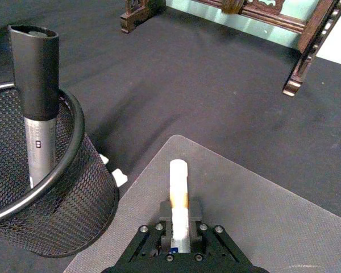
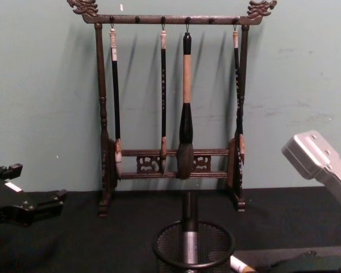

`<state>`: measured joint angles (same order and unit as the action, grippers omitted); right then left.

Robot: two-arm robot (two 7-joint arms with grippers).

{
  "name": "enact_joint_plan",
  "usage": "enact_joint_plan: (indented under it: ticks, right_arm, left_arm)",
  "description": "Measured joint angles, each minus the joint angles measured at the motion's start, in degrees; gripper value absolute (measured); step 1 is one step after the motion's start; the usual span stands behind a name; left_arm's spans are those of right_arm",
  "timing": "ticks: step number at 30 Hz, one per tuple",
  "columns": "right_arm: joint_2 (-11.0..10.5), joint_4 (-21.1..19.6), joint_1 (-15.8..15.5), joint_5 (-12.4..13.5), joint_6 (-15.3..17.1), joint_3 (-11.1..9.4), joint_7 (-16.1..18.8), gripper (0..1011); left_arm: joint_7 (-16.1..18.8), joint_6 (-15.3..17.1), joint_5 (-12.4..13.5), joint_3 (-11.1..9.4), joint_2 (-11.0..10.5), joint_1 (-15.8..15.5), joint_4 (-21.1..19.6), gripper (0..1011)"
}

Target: Pick up the water-based marker from the table and place it into the pen holder.

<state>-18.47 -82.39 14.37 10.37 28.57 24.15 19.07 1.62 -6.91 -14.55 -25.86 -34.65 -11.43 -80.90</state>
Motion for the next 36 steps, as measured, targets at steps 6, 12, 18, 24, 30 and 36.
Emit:
enact_joint_plan:
  ticks: [6, 12, 18, 24, 30, 36]
  right_arm:
    - [0.0, 0.0, 0.0, 0.0, 0.0, 0.0, 0.0, 179]
    - [0.0, 0.0, 0.0, 0.0, 0.0, 0.0, 0.0, 179]
    - [0.2, -0.2, -0.1, 0.1, -1.4, -1.3, 0.1, 178]
    - [0.7, -1.2, -1.2, 2.4, -6.5, -4.1, 0.5, 178]
    - [0.6, -2.0, -3.0, 5.4, -16.0, -5.7, 2.7, 179]
    - [0.6, -1.8, -4.4, 8.5, -26.8, -6.3, 6.1, 179]
  left_arm:
    - [0.0, 0.0, 0.0, 0.0, 0.0, 0.0, 0.0, 1001]
    - [0.0, 0.0, 0.0, 0.0, 0.0, 0.0, 0.0, 1001]
    - [0.0, 0.0, 0.0, 0.0, 0.0, 0.0, 0.0, 1001]
    - [0.0, 0.0, 0.0, 0.0, 0.0, 0.0, 0.0, 1001]
    - [0.0, 0.0, 0.0, 0.0, 0.0, 0.0, 0.0, 1001]
    - [0.0, 0.0, 0.0, 0.0, 0.0, 0.0, 0.0, 1001]
